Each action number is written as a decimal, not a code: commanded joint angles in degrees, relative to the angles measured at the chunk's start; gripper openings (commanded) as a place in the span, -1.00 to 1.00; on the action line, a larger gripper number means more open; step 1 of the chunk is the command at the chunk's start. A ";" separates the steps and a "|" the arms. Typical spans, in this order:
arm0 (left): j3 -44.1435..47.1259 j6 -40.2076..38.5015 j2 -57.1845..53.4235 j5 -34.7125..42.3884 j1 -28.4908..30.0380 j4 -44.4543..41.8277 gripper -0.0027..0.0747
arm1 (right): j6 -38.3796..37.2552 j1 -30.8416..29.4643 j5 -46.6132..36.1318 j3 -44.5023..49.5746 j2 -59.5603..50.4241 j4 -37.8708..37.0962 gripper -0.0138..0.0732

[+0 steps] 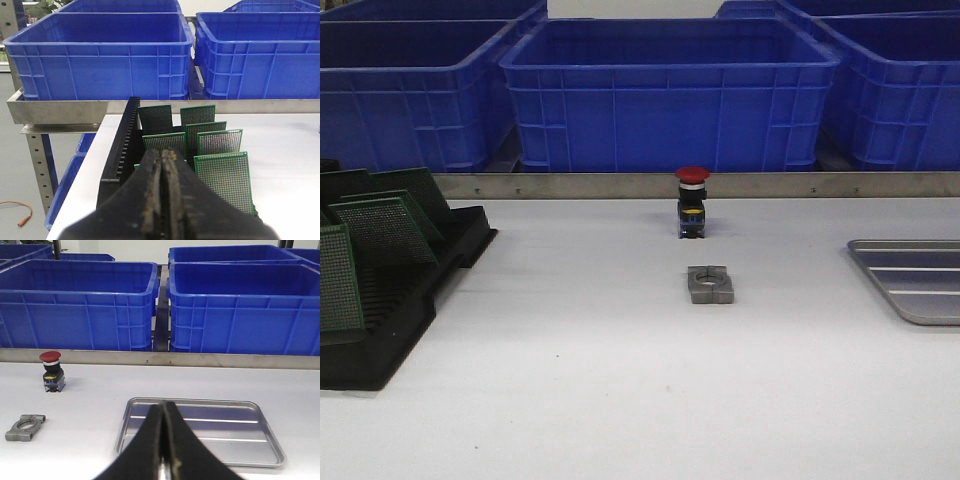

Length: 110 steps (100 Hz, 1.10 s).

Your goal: Place circuit board on tray

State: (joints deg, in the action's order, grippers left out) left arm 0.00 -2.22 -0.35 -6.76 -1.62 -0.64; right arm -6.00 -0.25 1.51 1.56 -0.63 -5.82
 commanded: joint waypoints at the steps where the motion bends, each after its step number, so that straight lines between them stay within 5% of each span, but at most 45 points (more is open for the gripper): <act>1: 2.78 -0.75 -1.68 5.10 -0.45 0.64 -0.98 | 0.07 -0.02 -4.15 -0.70 -1.45 -0.53 -0.82; 40: 0.70 -0.75 -1.68 8.53 -0.45 0.64 -0.98 | 0.07 -0.02 -4.15 -0.70 -1.45 -0.53 -0.82; 77: -20.57 -0.75 8.04 -9.17 -0.45 0.64 -0.98 | 0.07 -0.02 -4.15 -0.70 -1.45 -0.53 -0.82; 110: -39.49 0.62 29.89 -30.01 -0.45 0.64 -0.98 | 0.07 -0.02 -4.15 -0.70 -1.45 -0.53 -0.82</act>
State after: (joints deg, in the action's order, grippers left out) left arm -34.10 -2.22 23.47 -35.25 -1.62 -0.64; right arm -6.00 -0.25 1.51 1.56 -0.63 -5.82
